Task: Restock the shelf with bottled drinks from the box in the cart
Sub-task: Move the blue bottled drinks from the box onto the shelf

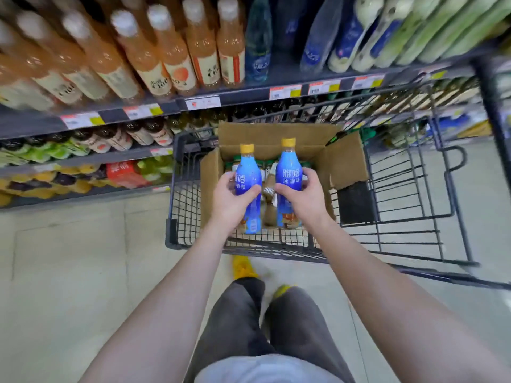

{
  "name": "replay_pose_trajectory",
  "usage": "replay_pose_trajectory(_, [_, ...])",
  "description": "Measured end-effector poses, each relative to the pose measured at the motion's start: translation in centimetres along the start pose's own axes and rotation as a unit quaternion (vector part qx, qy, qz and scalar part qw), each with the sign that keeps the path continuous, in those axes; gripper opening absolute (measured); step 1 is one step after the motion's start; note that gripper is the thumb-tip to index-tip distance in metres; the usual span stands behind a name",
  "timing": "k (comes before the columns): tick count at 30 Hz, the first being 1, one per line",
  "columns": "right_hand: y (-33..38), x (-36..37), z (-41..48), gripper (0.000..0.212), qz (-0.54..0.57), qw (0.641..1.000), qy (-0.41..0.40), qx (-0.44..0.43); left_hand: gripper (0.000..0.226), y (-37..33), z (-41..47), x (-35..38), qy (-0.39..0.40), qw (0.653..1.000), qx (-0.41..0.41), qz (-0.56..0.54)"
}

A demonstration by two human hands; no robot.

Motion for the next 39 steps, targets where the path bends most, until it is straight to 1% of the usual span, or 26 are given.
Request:
replay_pose_trajectory(3, [2.5, -0.6, -3.7, 0.067, -0.039, 0.999, 0.002, -0.032, 0.058, -2.3, -2.9, -2.3, -0.016, 0.999, 0.036, 0.011])
replay_pose_trajectory(6, [4.9, -0.8, -7.4, 0.068, -0.067, 0.995, 0.006, -0.078, 0.062, -4.7, -6.3, -4.5, -0.028, 0.997, 0.071, 0.015])
replay_pose_trajectory(10, [7.4, -0.5, -12.8, 0.073, -0.062, 0.988, 0.027, -0.139, 0.058, -7.5, -11.9, -7.0, -0.044, 0.990, 0.131, 0.026])
replay_pose_trajectory(12, [8.3, -0.1, -15.3, 0.071, -0.058, 0.984, 0.035, -0.165, 0.059, -8.2, -14.8, -8.6, -0.059, 0.987, 0.145, 0.028])
replay_pose_trajectory(15, [9.8, 1.1, -19.5, 0.075, -0.051, 0.977, 0.052, -0.203, 0.065, -9.6, -19.4, -11.7, -0.082, 0.981, 0.172, 0.038])
replay_pose_trajectory(17, [11.3, 2.2, -22.1, 0.076, -0.046, 0.971, 0.063, -0.226, 0.070, -10.3, -21.9, -14.4, -0.105, 0.977, 0.178, 0.047])
replay_pose_trajectory(20, [13.4, 4.0, -25.6, 0.079, -0.046, 0.964, 0.073, -0.252, 0.071, -11.6, -24.8, -18.9, -0.155, 0.970, 0.185, 0.035])
replay_pose_trajectory(22, [14.8, 5.8, -27.8, 0.077, -0.039, 0.959, 0.091, -0.266, 0.068, -12.3, -26.4, -22.0, -0.184, 0.965, 0.186, 0.023])
replay_pose_trajectory(25, [17.0, 8.9, -31.1, 0.074, -0.022, 0.953, 0.114, -0.280, 0.056, -13.7, -28.1, -26.5, -0.210, 0.957, 0.200, 0.012])
replay_pose_trajectory(29, [19.8, 14.5, -35.4, 0.076, 0.006, 0.941, 0.159, -0.298, 0.056, -15.2, -29.6, -32.8, -0.239, 0.946, 0.219, 0.013])
replay_pose_trajectory(33, [23.0, 22.2, -39.8, 0.075, 0.008, 0.928, 0.195, -0.318, 0.065, -16.3, -30.7, -41.4, -0.283, 0.928, 0.238, 0.039])
replay_pose_trajectory(37, [26.3, 30.2, -43.8, 0.078, 0.015, 0.918, 0.204, -0.339, 0.056, -17.4, -31.3, -49.8, -0.300, 0.915, 0.259, 0.072])
replay_pose_trajectory(39, [27.8, 34.0, -45.6, 0.077, 0.027, 0.917, 0.199, -0.345, 0.055, -17.8, -31.3, -54.0, -0.302, 0.911, 0.269, 0.084])
Point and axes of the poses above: each hand's wrist, its own z-axis towards the middle knuckle, its own x-axis out of the palm, y = z × x, the point moved 9 cm from there along z, towards the middle knuckle, and after that the axes turned 4 degrees about x, right-handed, at the moved point
